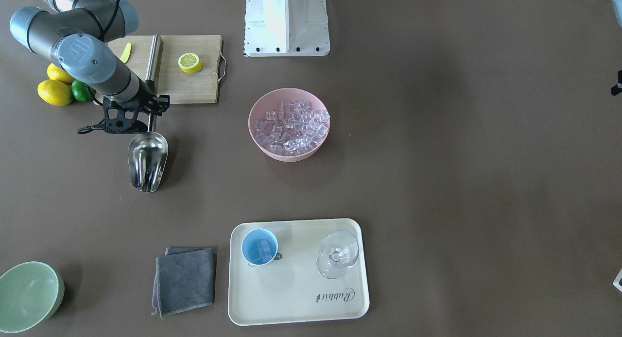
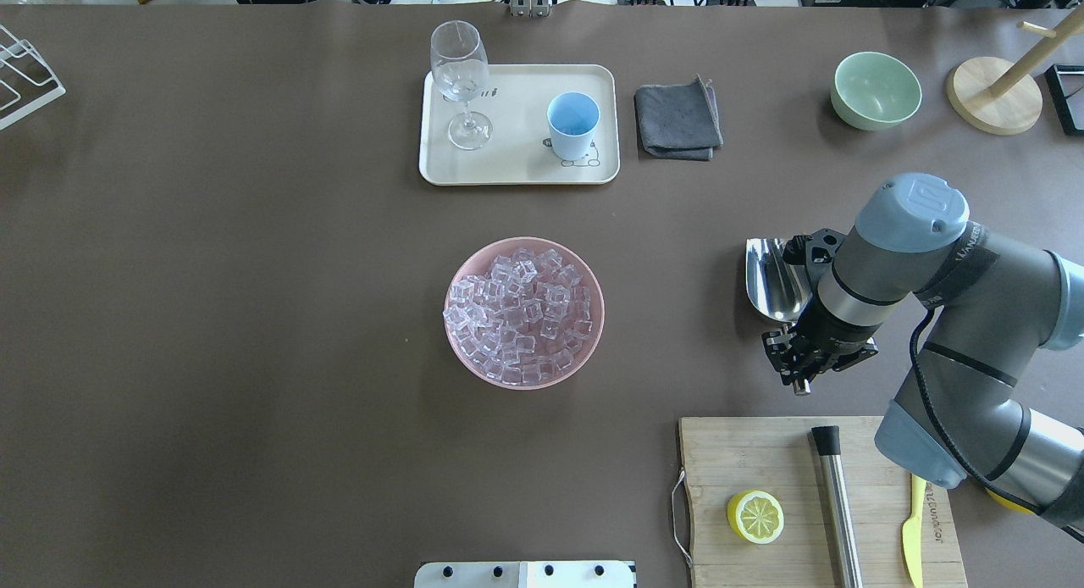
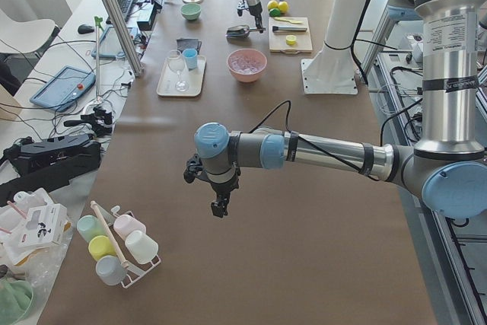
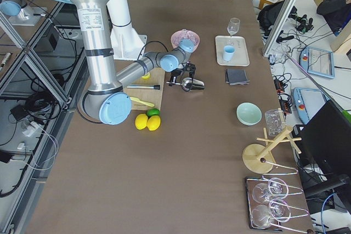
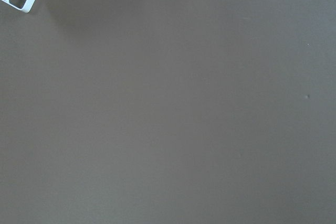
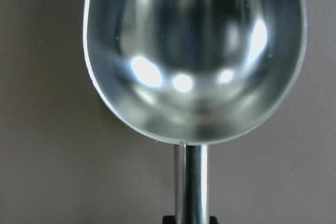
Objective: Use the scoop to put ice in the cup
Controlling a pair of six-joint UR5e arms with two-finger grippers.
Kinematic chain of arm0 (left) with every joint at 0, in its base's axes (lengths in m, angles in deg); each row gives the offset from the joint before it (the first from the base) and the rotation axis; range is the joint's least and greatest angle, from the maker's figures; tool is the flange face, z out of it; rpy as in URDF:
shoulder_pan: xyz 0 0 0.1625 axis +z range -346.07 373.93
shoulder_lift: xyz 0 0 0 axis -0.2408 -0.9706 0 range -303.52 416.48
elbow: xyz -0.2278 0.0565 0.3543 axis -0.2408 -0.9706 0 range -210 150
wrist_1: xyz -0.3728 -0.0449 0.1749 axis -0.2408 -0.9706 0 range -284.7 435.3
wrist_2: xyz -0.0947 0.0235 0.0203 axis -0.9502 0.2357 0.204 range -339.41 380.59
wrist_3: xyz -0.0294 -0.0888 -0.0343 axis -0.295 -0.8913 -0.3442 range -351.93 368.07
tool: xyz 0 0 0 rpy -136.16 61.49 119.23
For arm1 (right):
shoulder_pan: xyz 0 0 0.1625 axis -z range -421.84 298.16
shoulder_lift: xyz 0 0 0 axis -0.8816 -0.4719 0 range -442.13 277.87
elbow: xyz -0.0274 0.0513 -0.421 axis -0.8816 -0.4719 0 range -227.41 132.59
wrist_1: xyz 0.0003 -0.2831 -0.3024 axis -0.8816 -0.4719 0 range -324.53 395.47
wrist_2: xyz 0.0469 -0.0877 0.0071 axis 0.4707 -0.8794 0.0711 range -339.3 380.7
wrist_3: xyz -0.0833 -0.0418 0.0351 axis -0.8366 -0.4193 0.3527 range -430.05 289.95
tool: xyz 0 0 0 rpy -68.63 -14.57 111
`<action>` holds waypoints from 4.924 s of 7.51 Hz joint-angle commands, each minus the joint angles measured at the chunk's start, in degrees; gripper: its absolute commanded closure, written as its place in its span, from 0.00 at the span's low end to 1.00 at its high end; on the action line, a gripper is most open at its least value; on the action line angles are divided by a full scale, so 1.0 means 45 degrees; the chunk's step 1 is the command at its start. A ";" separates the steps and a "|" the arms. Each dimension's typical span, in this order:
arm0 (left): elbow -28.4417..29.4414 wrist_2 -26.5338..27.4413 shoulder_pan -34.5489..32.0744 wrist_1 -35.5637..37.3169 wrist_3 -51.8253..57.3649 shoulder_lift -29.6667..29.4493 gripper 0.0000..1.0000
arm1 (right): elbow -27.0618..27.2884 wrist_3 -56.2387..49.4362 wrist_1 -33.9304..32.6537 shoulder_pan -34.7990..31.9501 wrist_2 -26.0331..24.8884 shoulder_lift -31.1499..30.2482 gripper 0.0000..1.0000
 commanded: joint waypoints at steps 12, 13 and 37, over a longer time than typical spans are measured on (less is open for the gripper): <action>-0.0052 0.0010 0.0000 0.0001 0.0020 0.0039 0.02 | -0.0060 -0.0368 0.0000 0.0006 -0.0066 0.0168 0.01; -0.0051 0.0011 0.0000 0.0001 0.0039 0.0039 0.02 | -0.0060 -0.0368 0.0000 0.0006 -0.0066 0.0168 0.01; 0.0202 0.0011 0.0000 0.0098 0.0098 0.0176 0.02 | -0.1876 -1.3337 -0.0351 -1.1713 0.0070 -0.3972 0.00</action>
